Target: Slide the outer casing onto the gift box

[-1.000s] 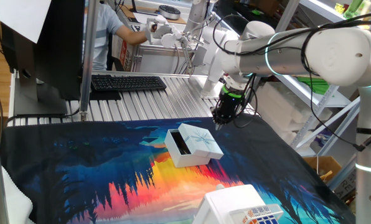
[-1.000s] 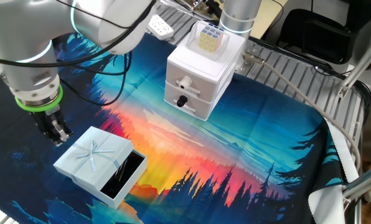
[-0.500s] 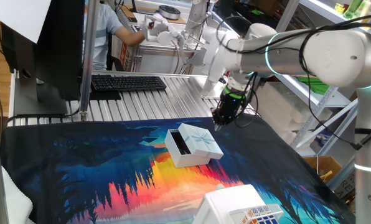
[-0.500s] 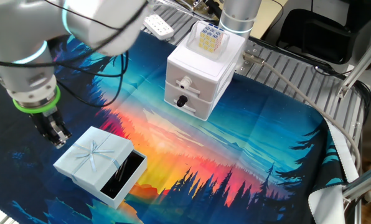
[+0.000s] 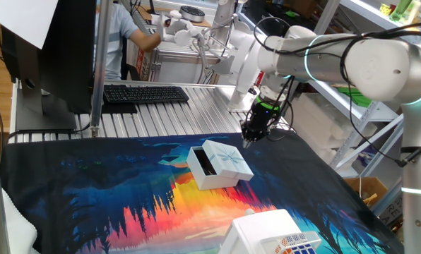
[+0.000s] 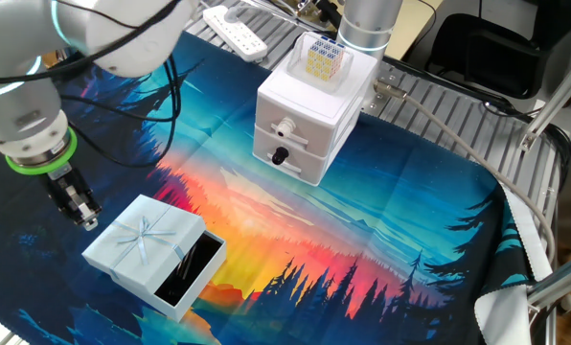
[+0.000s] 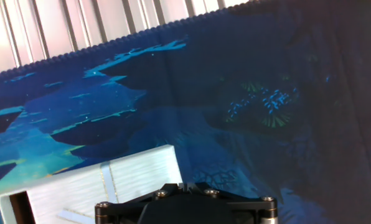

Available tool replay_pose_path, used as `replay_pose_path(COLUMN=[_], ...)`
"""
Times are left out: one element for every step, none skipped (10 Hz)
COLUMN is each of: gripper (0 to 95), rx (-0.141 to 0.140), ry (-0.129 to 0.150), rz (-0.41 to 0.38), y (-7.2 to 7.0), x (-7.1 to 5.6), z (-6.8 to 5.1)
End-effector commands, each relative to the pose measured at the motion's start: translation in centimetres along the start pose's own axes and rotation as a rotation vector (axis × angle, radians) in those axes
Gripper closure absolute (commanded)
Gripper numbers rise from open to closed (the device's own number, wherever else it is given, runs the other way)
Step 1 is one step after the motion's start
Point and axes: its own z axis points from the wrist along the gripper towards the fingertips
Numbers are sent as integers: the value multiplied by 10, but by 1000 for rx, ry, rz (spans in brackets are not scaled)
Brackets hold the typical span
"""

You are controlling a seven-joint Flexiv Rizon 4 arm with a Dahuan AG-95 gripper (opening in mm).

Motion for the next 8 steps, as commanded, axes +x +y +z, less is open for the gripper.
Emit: replay_pose_path(gripper=[950, 950, 950, 950, 950, 950, 950, 950], rx=[-2, -2, -3, -5, -5, 1, -1, -5], ry=[-23, -24, -24, -27, -30, -37, -37, -36], rz=[20, 32, 38, 41, 49, 54, 46, 39], y=[-1, -1, -1, -1, -1, -1, -1, -3], x=[3, 3, 3, 3, 3, 3, 3, 2], z=[0, 0, 0, 0, 0, 0, 0, -2])
